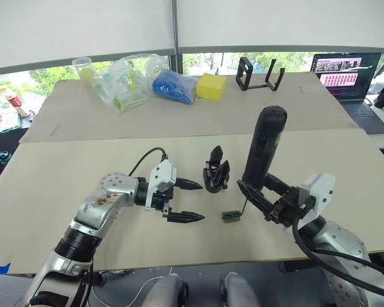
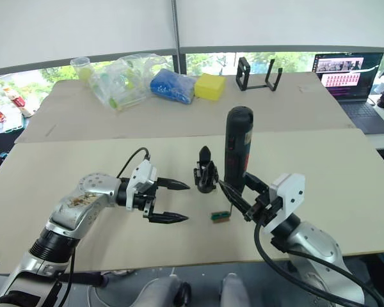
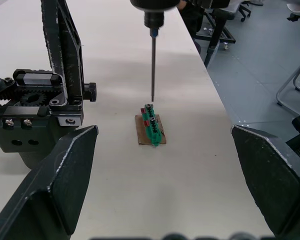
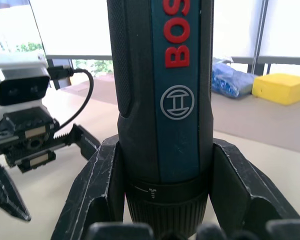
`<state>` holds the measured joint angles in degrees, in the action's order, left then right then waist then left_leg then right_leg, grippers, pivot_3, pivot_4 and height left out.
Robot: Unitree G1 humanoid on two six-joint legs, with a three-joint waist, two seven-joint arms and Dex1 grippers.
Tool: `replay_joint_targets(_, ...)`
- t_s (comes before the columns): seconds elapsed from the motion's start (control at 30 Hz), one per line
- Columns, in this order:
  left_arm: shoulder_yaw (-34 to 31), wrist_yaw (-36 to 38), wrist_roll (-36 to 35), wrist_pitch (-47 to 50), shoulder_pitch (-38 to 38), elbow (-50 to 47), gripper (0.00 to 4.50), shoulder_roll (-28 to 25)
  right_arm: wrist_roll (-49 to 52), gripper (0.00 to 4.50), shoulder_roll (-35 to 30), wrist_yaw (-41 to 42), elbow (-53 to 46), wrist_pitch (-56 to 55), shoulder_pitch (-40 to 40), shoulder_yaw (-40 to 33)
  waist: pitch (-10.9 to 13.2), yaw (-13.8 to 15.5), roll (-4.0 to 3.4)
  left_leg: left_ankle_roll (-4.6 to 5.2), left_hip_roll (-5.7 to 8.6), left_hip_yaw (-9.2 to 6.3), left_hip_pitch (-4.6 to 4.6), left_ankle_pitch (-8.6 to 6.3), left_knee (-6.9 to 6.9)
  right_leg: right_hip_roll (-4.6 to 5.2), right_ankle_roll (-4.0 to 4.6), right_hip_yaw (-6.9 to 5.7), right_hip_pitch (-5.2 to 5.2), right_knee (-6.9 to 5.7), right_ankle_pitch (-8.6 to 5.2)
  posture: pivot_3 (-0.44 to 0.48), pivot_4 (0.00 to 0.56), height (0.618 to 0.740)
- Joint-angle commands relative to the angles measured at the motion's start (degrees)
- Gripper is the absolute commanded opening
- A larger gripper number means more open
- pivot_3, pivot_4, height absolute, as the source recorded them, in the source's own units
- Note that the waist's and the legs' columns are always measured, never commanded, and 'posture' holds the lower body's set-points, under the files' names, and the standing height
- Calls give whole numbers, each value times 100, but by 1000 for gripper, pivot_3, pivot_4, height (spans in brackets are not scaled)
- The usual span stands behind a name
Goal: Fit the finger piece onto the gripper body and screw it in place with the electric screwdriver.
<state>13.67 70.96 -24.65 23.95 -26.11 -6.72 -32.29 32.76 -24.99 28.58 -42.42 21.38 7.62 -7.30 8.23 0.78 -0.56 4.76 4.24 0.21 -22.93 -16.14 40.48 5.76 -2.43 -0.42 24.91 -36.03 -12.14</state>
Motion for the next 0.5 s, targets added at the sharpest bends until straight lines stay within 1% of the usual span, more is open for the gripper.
replay_joint_targets(0.03, -24, 67, 8, -105, -51, -69, 4500, -8, 53, 1915, 30, 12, -227, -232, -62, -59, 0, 0, 0, 0, 0, 0, 0, 0, 0, 0, 0, 0, 0, 0, 0, 0, 150, 740)
replay_joint_targets(0.5, -28, 83, 38, -93, -28, -91, 4500, -19, 83, 1915, 58, -42, -177, -155, -255, 34, 0, -3, 0, 0, 0, 0, 0, 0, 0, 0, 0, 0, -1, 1, 0, 0, 150, 740)
